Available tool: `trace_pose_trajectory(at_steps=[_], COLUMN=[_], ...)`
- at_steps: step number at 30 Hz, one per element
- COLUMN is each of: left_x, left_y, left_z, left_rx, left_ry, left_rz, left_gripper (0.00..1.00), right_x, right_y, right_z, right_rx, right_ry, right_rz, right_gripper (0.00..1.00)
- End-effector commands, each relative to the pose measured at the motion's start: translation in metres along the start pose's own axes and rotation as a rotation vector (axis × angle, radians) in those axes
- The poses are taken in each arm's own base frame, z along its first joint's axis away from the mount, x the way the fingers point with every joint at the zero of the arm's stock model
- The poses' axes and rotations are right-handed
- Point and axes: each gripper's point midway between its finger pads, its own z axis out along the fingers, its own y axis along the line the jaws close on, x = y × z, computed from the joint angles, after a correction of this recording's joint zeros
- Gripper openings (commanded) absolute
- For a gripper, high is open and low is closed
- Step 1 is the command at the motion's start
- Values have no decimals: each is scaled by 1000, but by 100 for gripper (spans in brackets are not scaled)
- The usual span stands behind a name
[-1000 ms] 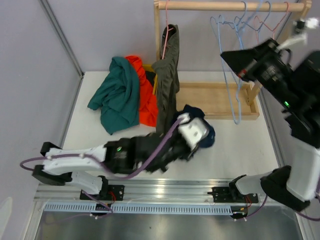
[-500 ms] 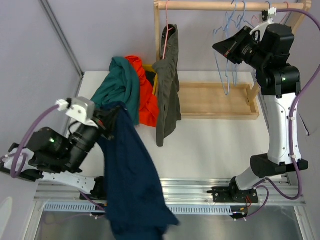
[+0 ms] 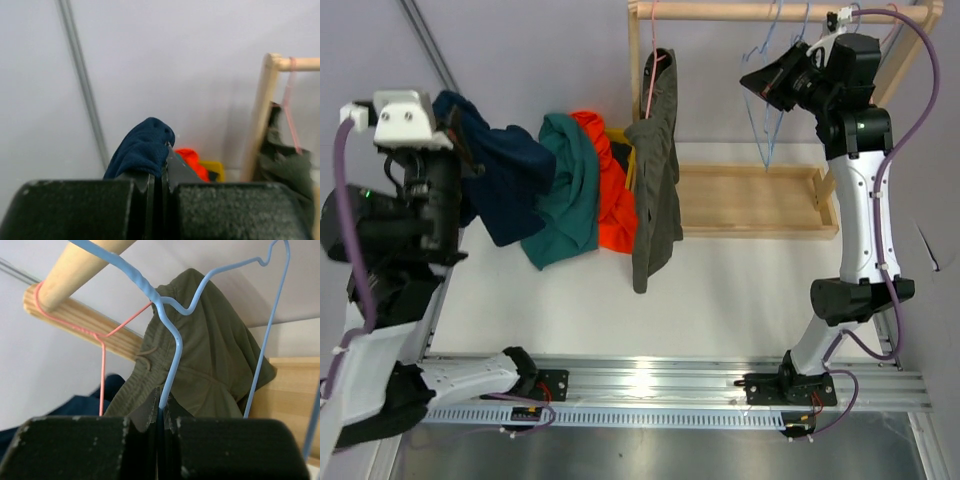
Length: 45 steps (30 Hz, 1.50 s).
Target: Remove the shorts from the hanger
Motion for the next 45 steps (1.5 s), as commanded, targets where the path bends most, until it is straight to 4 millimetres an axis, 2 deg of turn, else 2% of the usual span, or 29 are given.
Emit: trace_pose_trajectory(at_steps=[1, 3, 4, 5, 6, 7, 8, 10, 11, 12, 13, 14, 16, 17, 18, 20, 22, 24, 28, 29, 30, 31, 32, 33, 35, 40, 41, 43, 45], left_x=[-3, 22, 13, 46, 67, 50, 94, 106, 120, 166, 158, 178, 210, 223, 249, 256, 282, 282, 280, 240, 265, 248, 203, 221, 188, 176, 189, 176, 185], left_y=[-26, -29, -26, -33, -34, -29, -30, -25, -16, -19, -15, -5, -12, -14, -19, -23, -24, -24, -33, -32, -35, -38, -35, -39, -40, -55, -57, -63, -67], left_z=[39, 80, 91, 127, 142, 154, 189, 218, 233, 259, 271, 283, 310, 315, 317, 323, 319, 318, 298, 288, 274, 266, 248, 237, 209, 148, 138, 115, 101], left_rx=[97, 84, 82, 105, 115, 108, 98, 76, 50, 57, 51, 30, 89, 100, 107, 119, 109, 105, 127, 132, 128, 136, 147, 161, 178, 241, 244, 294, 311], left_ry=[-27, 17, -2, 66, 126, 88, 172, 163, 176, 244, 210, 243, 275, 292, 338, 315, 359, 366, 425, 355, 413, 381, 301, 335, 289, 268, 287, 249, 282], left_rz=[45, 61, 34, 17, 9, -20, -20, -23, -30, -29, -50, -95, -143, -162, -166, -177, -182, -193, -188, -184, -174, -172, -179, -180, -191, -203, -211, -245, -255], left_gripper=[0, 0, 0, 0, 0, 0, 0, 0, 0, 0, 0, 0, 1, 4, 6, 21, 46, 99, 99, 99, 99, 99, 99, 99, 99, 100, 99, 99, 99], right_x=[-9, -7, -6, -4, 1, 1, 3, 11, 13, 15, 22, 21, 24, 27, 27, 27, 27, 24, 17, 15, 15, 16, 25, 20, 32, 43, 52, 56, 58], right_y=[14, 10, 10, 9, 5, 8, 8, 8, 7, 6, 1, 5, 2, 3, 3, 2, 5, 11, 32, 39, 48, 55, 67, 80, 90, 117, 111, 109, 102], right_z=[1, 5, 4, 3, 4, -1, -4, -11, -13, -16, -16, -25, -32, -40, -43, -50, -60, -75, -102, -105, -108, -109, -106, -110, -95, -57, -32, -10, 18], right_rx=[-69, -60, -59, -56, -48, -47, -47, -47, -45, -42, -30, -32, -14, -8, -2, 13, 20, 25, -1, -20, -46, -65, -99, -117, -110, -181, -172, -164, -149], right_ry=[-32, -23, -22, -19, -10, -16, -16, -10, -7, -6, 7, -2, -1, -2, -9, -15, -22, -44, -103, -115, -118, -117, -93, -112, -82, -65, -35, -17, -4], right_rz=[-25, -21, -20, -20, -19, -18, -20, -18, -17, -17, -14, -22, -35, -37, -41, -52, -62, -77, -88, -90, -79, -78, -80, -97, -110, -124, -120, -116, -124], right_gripper=[0, 0, 0, 0, 0, 0, 0, 0, 0, 0, 0, 2, 18, 39, 48, 76, 96, 100, 100, 100, 99, 99, 99, 99, 100, 99, 99, 98, 98])
